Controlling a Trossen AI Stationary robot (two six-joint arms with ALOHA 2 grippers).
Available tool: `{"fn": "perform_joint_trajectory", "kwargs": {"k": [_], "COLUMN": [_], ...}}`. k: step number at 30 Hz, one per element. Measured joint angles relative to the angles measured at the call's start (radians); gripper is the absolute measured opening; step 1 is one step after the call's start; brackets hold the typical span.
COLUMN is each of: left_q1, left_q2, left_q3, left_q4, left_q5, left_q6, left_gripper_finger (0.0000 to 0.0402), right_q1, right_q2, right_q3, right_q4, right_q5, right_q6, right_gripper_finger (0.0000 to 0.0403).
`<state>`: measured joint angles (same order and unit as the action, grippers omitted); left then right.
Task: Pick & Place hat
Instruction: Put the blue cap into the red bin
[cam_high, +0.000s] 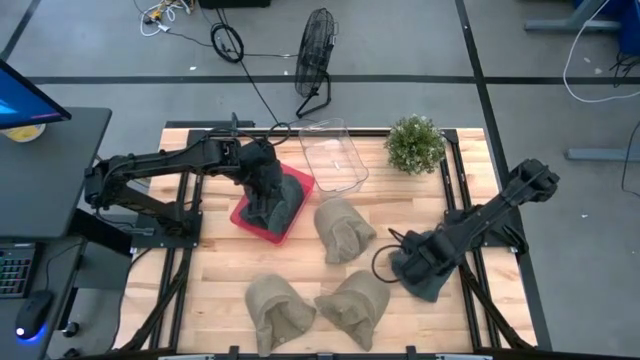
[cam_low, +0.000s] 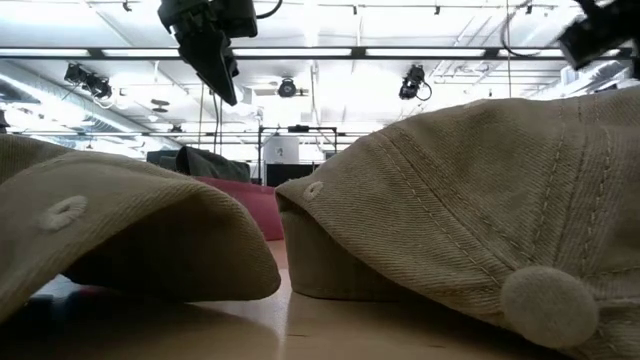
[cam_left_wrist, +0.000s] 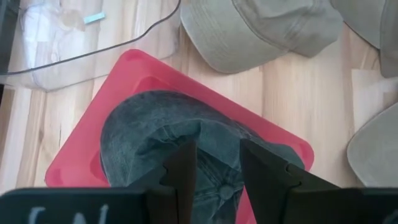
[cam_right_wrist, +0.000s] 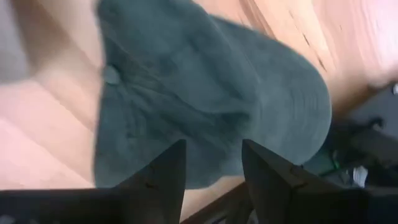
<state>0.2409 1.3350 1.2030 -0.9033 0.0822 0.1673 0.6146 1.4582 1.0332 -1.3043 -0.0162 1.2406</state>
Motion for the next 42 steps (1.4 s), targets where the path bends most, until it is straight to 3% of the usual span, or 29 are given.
{"fn": "perform_joint_trajectory", "kwargs": {"k": [8,16,20,27,34,42], "left_q1": [0.0,0.0,0.0,0.0,-0.004,-0.016], "left_q2": [0.0,0.0,0.0,0.0,0.0,0.0], "left_q3": [0.0,0.0,0.0,0.0,0.0,0.0], "left_q4": [0.033,0.043,0.043,0.043,0.047,0.138], "left_q5": [0.0,0.0,0.0,0.0,0.0,0.001], "left_q6": [0.001,0.001,0.001,0.001,-0.014,-0.079], "left_gripper_finger": [0.0126,0.0126,0.0126,0.0126,0.0126,0.0126], "right_q1": [0.079,0.086,0.078,0.041,-0.005,-0.06], "right_q2": [0.0,0.0,-0.002,-0.001,0.0,0.0], "right_q3": [-0.1,-0.247,-0.28,-0.284,-0.209,-0.069], "right_q4": [0.053,0.224,0.232,0.271,0.244,0.153], "right_q5": [-0.003,0.004,0.033,0.025,0.029,0.18], "right_q6": [0.137,0.149,0.185,0.092,-0.028,-0.203], "right_gripper_finger": [0.0157,0.0156,0.0129,0.001,0.0004,0.0002]}}
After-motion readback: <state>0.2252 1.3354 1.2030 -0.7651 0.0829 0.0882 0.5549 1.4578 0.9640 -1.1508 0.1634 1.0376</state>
